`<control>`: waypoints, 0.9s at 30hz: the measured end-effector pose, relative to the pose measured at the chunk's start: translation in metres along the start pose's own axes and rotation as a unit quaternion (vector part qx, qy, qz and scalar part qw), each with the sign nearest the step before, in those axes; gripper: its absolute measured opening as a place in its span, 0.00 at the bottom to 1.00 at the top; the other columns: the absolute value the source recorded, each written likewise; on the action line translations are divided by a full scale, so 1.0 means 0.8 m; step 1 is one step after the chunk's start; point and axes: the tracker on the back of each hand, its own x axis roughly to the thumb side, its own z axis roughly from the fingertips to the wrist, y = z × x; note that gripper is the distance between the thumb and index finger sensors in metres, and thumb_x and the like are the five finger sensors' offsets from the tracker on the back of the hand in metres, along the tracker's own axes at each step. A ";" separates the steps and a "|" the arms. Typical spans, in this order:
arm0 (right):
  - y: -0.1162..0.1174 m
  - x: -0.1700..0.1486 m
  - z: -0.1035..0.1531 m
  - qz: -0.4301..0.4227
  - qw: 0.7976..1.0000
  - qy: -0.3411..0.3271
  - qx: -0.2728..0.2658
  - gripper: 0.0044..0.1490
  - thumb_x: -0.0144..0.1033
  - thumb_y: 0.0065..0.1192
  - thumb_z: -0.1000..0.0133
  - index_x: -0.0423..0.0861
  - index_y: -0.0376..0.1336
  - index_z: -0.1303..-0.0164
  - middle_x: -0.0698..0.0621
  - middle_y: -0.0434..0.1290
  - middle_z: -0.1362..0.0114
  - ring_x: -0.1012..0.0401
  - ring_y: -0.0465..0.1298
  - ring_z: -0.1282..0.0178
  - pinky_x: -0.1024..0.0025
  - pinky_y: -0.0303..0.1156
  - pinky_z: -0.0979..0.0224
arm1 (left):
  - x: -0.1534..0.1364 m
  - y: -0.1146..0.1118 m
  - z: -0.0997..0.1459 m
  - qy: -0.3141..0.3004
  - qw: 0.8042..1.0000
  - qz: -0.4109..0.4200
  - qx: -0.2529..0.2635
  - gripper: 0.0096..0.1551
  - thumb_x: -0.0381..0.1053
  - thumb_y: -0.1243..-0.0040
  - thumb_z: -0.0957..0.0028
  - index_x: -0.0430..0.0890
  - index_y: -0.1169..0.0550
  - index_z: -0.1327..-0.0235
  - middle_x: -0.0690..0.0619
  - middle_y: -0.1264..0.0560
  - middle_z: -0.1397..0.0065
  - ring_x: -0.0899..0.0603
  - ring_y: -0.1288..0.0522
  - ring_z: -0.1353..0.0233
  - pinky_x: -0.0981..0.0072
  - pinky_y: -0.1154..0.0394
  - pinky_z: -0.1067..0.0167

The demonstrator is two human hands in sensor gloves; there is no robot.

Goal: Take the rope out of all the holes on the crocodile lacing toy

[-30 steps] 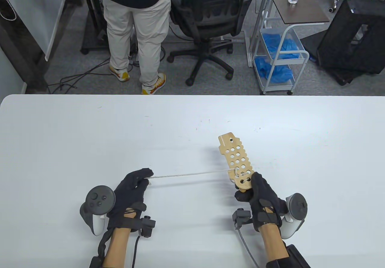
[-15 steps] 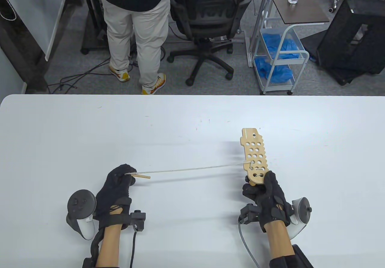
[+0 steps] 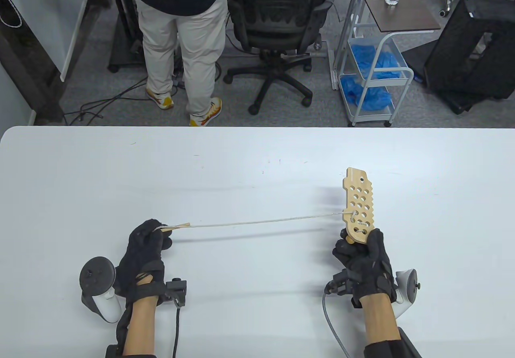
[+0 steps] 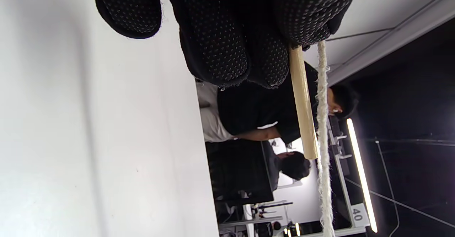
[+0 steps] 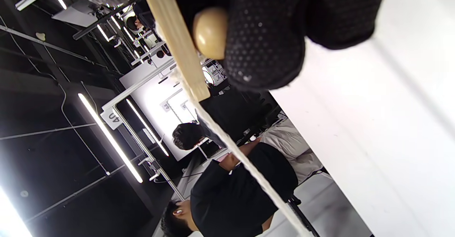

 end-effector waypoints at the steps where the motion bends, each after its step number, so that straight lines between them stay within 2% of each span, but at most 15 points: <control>1: -0.001 0.000 0.000 -0.005 1.000 0.000 -0.001 0.33 0.49 0.54 0.43 0.35 0.64 0.42 0.34 0.73 0.38 0.48 0.81 0.55 0.42 0.73 0.45 | -0.001 0.000 0.000 0.001 1.000 0.001 0.001 0.23 0.55 0.38 0.44 0.63 0.25 0.35 0.60 0.15 0.41 0.53 0.17 0.43 0.42 0.27 0.32; 6: -0.005 0.001 0.001 -0.030 0.999 -0.005 -0.009 0.33 0.50 0.53 0.42 0.36 0.64 0.41 0.35 0.73 0.37 0.49 0.81 0.54 0.43 0.73 0.43 | 0.001 0.001 0.001 -0.002 1.000 -0.014 0.009 0.23 0.55 0.38 0.44 0.63 0.25 0.35 0.60 0.15 0.41 0.53 0.17 0.43 0.43 0.27 0.32; 15: -0.006 0.000 0.001 -0.072 0.997 -0.010 -0.009 0.33 0.52 0.52 0.42 0.38 0.63 0.40 0.37 0.72 0.35 0.51 0.81 0.52 0.45 0.74 0.41 | -0.004 0.007 0.002 0.007 0.999 0.023 0.028 0.23 0.55 0.40 0.43 0.64 0.26 0.34 0.60 0.16 0.41 0.53 0.18 0.42 0.43 0.27 0.32; 20: -0.007 0.001 0.001 -0.089 0.996 -0.018 -0.014 0.33 0.52 0.52 0.42 0.39 0.63 0.40 0.38 0.72 0.35 0.51 0.81 0.52 0.45 0.74 0.41 | -0.002 0.004 0.003 0.005 0.999 0.015 0.028 0.23 0.54 0.39 0.43 0.63 0.26 0.34 0.60 0.16 0.41 0.52 0.18 0.43 0.43 0.27 0.32; 27: -0.002 -0.004 0.003 -0.058 0.998 -0.021 -0.007 0.33 0.52 0.52 0.42 0.38 0.63 0.40 0.37 0.72 0.36 0.50 0.81 0.53 0.45 0.74 0.42 | 0.003 -0.003 0.003 -0.012 1.000 0.005 0.017 0.23 0.54 0.39 0.44 0.63 0.25 0.35 0.59 0.16 0.42 0.52 0.18 0.43 0.42 0.27 0.32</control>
